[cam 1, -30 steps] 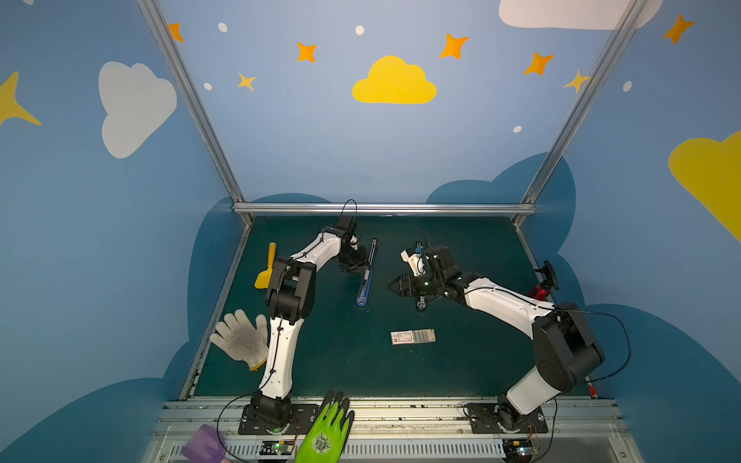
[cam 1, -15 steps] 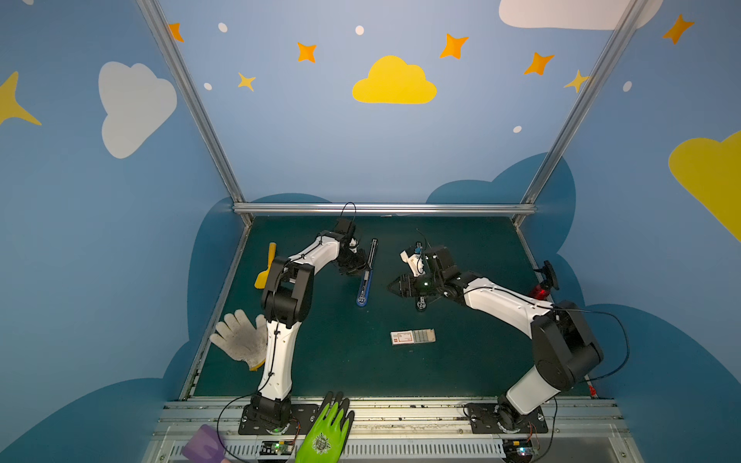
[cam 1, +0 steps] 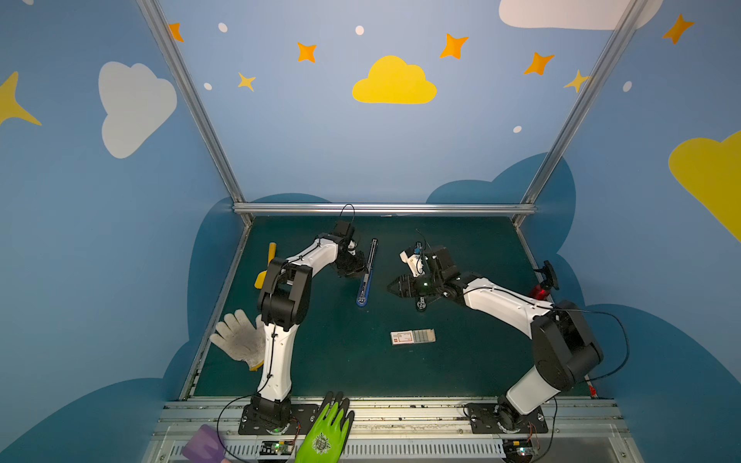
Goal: Load the staples into the stapler
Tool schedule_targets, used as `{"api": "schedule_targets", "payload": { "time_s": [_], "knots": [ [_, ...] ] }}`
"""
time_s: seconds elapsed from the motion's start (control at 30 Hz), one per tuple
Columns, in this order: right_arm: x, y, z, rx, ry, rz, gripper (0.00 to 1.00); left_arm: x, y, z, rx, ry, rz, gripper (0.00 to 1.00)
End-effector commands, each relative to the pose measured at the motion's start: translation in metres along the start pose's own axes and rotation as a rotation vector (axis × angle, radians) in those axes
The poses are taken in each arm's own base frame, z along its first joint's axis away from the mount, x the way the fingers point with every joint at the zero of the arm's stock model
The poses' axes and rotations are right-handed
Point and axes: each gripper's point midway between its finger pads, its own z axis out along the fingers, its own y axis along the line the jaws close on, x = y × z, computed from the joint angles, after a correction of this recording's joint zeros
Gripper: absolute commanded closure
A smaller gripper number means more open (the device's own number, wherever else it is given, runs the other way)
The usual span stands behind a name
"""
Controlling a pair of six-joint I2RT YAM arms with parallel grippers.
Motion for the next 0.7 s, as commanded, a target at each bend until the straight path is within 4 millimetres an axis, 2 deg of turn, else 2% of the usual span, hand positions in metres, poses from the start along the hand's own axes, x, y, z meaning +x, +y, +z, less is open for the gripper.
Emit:
{"api": "schedule_targets", "payload": {
  "time_s": [0.0,0.33,0.67],
  "knots": [
    [-0.005,0.007,-0.005,-0.011,-0.022,-0.022,0.44,0.007,0.011,-0.004,-0.049,0.005,-0.014,0.64],
    [-0.003,0.006,-0.005,-0.006,-0.019,-0.020,0.44,0.020,0.018,-0.002,-0.068,0.024,-0.013,0.65],
    [-0.002,0.005,-0.004,-0.007,-0.017,-0.016,0.44,0.041,0.028,-0.009,-0.109,0.036,0.001,0.66]
  ]
}}
